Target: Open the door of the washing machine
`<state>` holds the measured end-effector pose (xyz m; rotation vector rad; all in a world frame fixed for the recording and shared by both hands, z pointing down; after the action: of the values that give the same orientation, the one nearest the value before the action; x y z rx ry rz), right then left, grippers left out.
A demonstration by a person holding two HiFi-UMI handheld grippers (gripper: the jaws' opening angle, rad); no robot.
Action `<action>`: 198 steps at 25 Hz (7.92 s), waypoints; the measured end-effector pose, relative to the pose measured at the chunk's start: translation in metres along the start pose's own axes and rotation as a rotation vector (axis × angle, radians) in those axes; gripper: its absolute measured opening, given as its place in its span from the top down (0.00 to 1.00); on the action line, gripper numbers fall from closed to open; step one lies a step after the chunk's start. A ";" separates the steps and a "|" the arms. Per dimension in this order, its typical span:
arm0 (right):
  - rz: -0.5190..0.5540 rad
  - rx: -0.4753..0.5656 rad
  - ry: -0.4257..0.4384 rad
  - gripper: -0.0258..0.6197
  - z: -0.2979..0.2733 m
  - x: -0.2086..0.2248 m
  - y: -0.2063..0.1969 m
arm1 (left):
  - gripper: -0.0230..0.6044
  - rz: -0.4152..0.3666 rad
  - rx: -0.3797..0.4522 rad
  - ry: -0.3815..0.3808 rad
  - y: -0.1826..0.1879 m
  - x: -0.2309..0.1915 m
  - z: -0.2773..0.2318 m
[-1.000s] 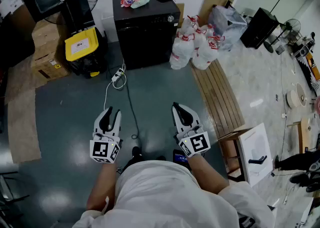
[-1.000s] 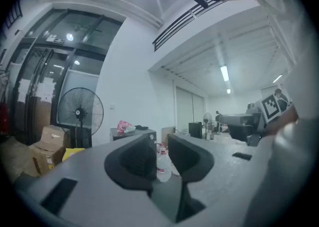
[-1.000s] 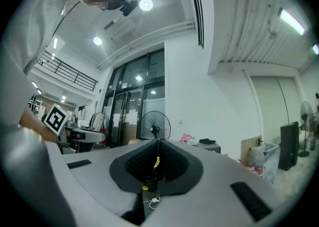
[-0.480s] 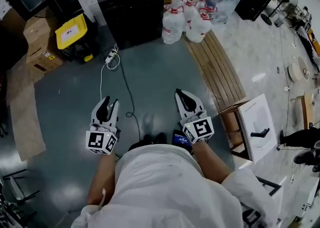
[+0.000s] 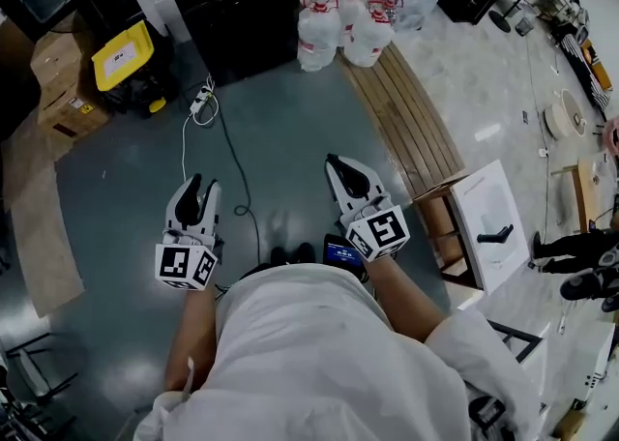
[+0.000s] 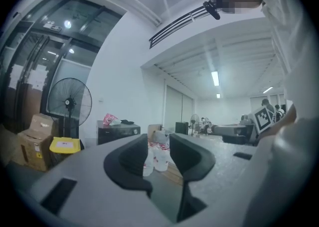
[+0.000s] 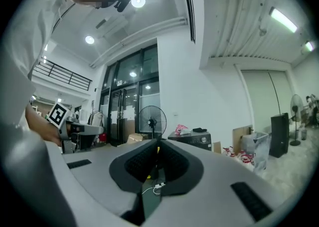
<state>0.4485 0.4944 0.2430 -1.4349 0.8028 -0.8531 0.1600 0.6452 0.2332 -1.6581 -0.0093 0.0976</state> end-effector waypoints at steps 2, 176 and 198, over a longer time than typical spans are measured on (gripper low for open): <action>-0.009 -0.008 -0.005 0.91 0.003 -0.001 -0.001 | 0.74 -0.002 0.002 -0.013 0.001 0.003 0.001; -0.228 -0.449 -0.279 0.91 -0.735 0.448 -0.318 | 0.84 -0.214 -0.807 -0.552 -0.325 -0.604 -0.765; -0.318 -0.349 -0.559 0.91 -0.491 0.430 -0.310 | 0.77 0.102 -0.961 -0.542 -0.355 -0.337 -0.675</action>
<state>0.2262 -0.1087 0.5730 -2.0261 0.3049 -0.5068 -0.1105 -0.0156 0.6640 -2.5353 -0.4429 0.7060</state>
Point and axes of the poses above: the fingertips, and each gripper's own axes: z backward along the fingers, x to its right, y out of its top, the point moved 9 cm from there along z, backward along the fingers, and after that the axes turned 2 degrees about -x, right-handed, at the moved point
